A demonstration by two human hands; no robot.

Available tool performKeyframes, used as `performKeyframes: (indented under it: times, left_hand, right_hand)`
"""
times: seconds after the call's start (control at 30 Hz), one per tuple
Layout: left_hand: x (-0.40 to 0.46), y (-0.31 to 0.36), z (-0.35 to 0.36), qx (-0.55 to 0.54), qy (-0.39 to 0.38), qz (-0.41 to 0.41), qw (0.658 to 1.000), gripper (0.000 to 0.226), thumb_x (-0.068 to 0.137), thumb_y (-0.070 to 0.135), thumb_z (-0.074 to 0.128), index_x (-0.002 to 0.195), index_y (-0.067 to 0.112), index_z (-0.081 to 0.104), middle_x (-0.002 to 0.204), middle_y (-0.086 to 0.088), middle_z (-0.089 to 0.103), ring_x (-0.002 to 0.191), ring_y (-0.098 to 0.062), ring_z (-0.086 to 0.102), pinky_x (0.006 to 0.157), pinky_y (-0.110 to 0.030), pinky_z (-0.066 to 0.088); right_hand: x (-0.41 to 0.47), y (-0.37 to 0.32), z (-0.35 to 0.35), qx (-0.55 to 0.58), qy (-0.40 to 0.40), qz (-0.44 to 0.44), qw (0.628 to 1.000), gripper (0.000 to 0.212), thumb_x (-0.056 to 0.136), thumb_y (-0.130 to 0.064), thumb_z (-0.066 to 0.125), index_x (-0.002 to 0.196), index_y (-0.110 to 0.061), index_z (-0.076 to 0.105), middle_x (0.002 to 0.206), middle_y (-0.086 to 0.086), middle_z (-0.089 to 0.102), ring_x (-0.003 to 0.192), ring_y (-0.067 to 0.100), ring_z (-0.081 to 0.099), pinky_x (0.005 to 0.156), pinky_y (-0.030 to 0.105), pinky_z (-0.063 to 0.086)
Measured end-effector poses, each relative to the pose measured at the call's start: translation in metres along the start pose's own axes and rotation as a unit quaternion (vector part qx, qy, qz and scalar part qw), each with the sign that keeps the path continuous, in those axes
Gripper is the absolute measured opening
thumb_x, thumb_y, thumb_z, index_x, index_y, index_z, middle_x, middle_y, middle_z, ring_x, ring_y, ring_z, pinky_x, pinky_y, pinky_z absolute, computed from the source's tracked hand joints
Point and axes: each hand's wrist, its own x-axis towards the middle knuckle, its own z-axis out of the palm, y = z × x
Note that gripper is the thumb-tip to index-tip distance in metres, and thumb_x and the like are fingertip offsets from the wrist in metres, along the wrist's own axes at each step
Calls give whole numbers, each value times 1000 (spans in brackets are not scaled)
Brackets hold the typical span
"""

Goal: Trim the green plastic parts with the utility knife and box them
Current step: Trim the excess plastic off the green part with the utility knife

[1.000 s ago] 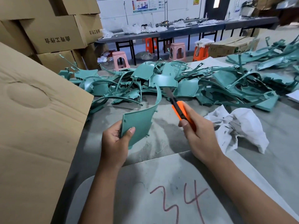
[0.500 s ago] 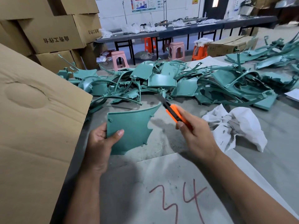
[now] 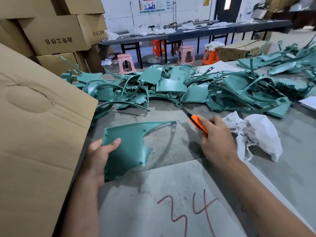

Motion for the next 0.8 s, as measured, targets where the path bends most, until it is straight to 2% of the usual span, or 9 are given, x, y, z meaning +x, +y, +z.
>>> performKeyframes:
  times: [0.1, 0.17, 0.27, 0.4, 0.47, 0.57, 0.63, 0.73, 0.8]
  left_hand:
    - [4, -2, -2, -17, 25, -68, 997, 15, 91, 19, 74, 96, 5, 74, 91, -12, 78, 75, -26, 74, 64, -31, 56]
    - [5, -2, -2, -20, 15, -98, 995, 20, 92, 19, 73, 104, 3, 73, 96, -16, 76, 81, -30, 71, 72, -35, 57]
    - [6, -2, -4, -9, 13, -105, 994, 20, 91, 21, 74, 104, 5, 74, 100, -16, 76, 89, -32, 71, 79, -40, 57]
    - [2, -1, -4, 3, 15, -98, 995, 14, 89, 21, 76, 98, 11, 74, 100, -12, 77, 100, -35, 69, 97, -54, 53]
    - [2, -1, -3, 5, 7, -85, 996, 14, 90, 21, 76, 100, 12, 75, 99, -11, 78, 97, -34, 71, 91, -51, 57]
    - [2, -1, -4, 0, -5, -40, 999, 13, 91, 19, 74, 103, 14, 75, 97, -9, 79, 88, -30, 74, 74, -41, 61]
    - [2, -2, -4, -3, -19, -9, 1000, 10, 92, 17, 72, 101, 17, 76, 98, -6, 79, 88, -27, 76, 72, -38, 61]
    - [1, -5, -1, 10, -47, 40, 998, 15, 92, 13, 72, 102, 23, 75, 103, -3, 79, 96, -27, 75, 85, -43, 58]
    - [0, -6, 6, 32, -57, 86, 994, 18, 91, 10, 73, 104, 23, 74, 103, -1, 79, 96, -24, 75, 83, -40, 58]
  right_hand:
    - [-2, -7, 0, -63, -48, -5, 997, 36, 100, -18, 56, 135, -25, 60, 101, 1, 53, 93, 27, 53, 68, 39, 47]
    - [-4, -13, 3, -57, -45, -26, 997, 34, 99, -15, 58, 132, -21, 61, 99, 1, 54, 93, 27, 53, 66, 37, 41]
    - [-3, -24, 12, -61, -42, -34, 997, 36, 96, -11, 60, 132, -17, 59, 101, 5, 54, 96, 31, 53, 67, 38, 36]
    - [-5, -35, 20, -71, -63, -14, 995, 27, 97, -8, 57, 124, -14, 59, 101, 5, 51, 90, 30, 53, 67, 36, 30]
    - [-5, -38, 18, -29, -56, -36, 997, 24, 99, -8, 57, 122, -11, 61, 99, 3, 50, 82, 27, 48, 66, 37, 30]
    - [-12, -47, 11, 57, -42, -130, 989, 29, 99, -8, 59, 128, -11, 62, 95, -1, 49, 78, 22, 46, 65, 36, 37]
    - [-14, -48, 11, 83, -32, -154, 984, 34, 99, -7, 60, 132, -13, 62, 95, -2, 49, 78, 21, 47, 66, 35, 39]
    - [-8, -36, 13, 10, -13, -51, 999, 26, 98, -8, 59, 124, -12, 65, 93, 0, 48, 76, 24, 46, 64, 37, 37]
    - [-6, -32, 12, -26, -40, 10, 999, 25, 98, -8, 56, 121, -11, 64, 95, 3, 50, 81, 30, 51, 65, 37, 35]
